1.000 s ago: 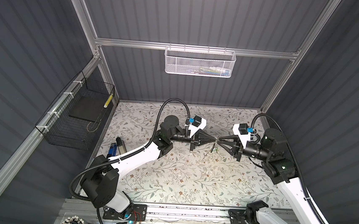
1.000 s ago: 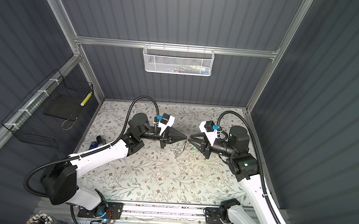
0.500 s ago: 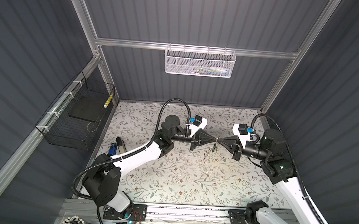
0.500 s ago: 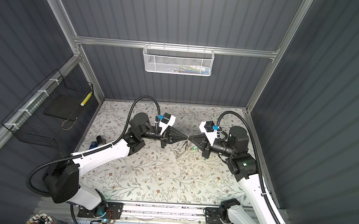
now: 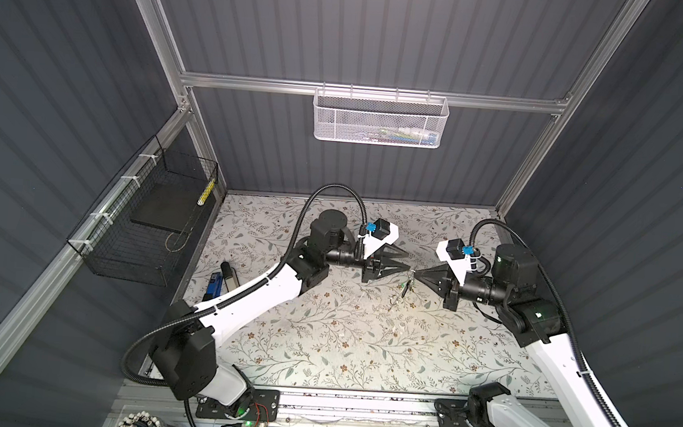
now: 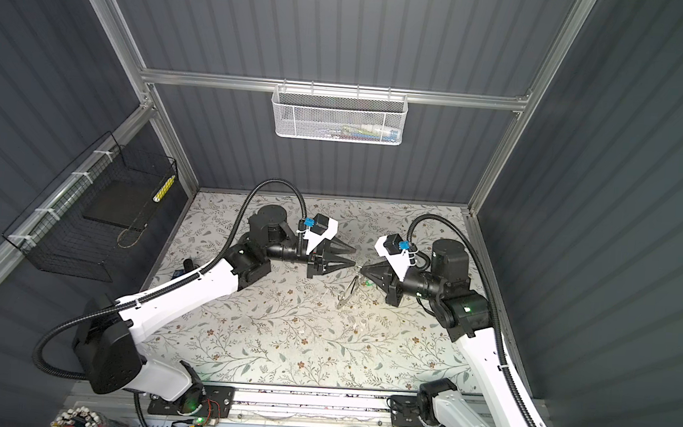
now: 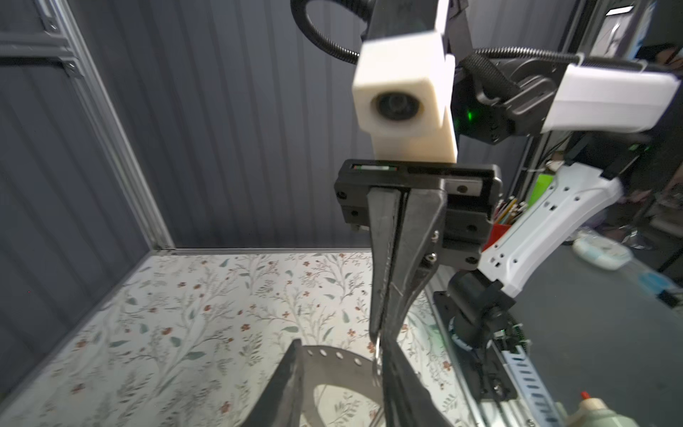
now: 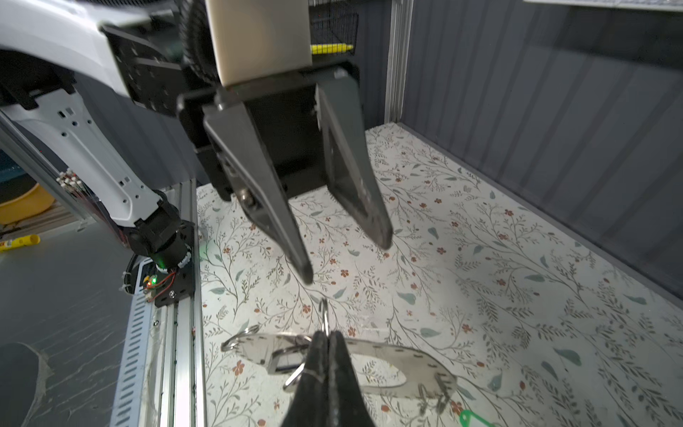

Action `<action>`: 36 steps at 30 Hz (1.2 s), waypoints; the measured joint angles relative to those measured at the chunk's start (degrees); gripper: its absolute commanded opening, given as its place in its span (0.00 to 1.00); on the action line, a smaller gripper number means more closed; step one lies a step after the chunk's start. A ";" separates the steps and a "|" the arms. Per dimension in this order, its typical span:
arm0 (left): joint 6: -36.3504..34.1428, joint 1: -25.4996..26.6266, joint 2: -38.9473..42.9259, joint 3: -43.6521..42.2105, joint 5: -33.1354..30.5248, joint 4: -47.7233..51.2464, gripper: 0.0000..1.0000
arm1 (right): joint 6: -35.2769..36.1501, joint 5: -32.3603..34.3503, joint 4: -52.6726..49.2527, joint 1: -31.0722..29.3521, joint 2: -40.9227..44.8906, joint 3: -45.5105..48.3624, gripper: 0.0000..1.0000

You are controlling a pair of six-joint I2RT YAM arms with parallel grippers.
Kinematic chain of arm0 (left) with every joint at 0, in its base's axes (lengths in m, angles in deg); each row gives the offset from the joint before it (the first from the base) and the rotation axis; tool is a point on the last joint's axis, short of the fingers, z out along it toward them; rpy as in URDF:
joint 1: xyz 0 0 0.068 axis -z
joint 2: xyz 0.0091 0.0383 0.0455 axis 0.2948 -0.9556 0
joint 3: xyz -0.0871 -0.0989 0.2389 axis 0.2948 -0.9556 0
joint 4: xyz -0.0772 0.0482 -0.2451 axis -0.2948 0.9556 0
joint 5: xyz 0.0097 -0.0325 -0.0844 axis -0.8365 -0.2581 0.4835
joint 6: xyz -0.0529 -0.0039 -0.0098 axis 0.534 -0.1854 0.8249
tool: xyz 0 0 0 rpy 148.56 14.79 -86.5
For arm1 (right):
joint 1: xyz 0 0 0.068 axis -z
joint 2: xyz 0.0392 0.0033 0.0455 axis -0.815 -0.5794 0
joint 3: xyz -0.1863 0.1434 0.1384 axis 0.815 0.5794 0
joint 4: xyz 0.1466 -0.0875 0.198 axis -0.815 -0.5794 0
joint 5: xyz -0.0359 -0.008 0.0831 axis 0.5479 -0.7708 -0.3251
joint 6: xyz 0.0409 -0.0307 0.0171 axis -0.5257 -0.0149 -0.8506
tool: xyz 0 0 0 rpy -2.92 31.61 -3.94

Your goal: Put the keys on the keyring

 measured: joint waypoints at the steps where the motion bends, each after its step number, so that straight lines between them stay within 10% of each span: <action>1: -3.10 0.04 0.57 2.12 -1.18 3.91 0.34 | 1.25 0.52 -2.43 0.00 -0.44 -1.20 0.00; 12: -21.92 6.51 0.50 11.28 -13.66 25.75 0.33 | 8.24 2.49 -16.76 0.00 -4.87 -8.28 0.00; 36: -26.38 10.49 -4.50 14.23 -20.50 31.89 0.22 | 10.93 3.52 -22.38 -0.04 -6.82 -10.69 0.00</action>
